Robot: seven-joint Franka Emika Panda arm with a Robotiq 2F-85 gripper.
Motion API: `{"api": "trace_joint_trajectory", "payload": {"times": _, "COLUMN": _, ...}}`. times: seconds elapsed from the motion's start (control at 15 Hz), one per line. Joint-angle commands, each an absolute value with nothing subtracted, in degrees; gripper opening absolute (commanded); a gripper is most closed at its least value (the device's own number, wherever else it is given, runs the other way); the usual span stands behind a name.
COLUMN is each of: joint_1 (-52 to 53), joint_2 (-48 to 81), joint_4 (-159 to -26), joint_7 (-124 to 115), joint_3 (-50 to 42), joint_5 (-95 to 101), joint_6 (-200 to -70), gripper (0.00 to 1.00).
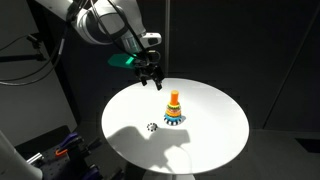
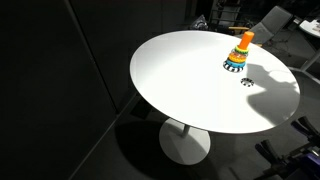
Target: Remove the light green ring from the rings stacking stand and drop it on the table
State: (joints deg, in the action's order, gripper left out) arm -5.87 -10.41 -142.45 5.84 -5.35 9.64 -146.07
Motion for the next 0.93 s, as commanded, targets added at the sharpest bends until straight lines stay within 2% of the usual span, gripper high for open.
{"api": "trace_joint_trajectory", "payload": {"times": 0.0, "joint_1": -5.4, "joint_2": -7.5, "joint_4": -138.4, "joint_7": 4.4, "joint_3": -4.6, "joint_5": 9.0, "joint_6": -144.4, "gripper": 1.00}}
{"api": "trace_joint_trajectory", "payload": {"times": 0.87, "joint_1": -3.2, "joint_2": 8.3, "joint_4": -127.1, "joint_7": -6.3, "joint_3": -3.7, "joint_5": 6.3, "joint_6": -144.6, "gripper": 1.00}}
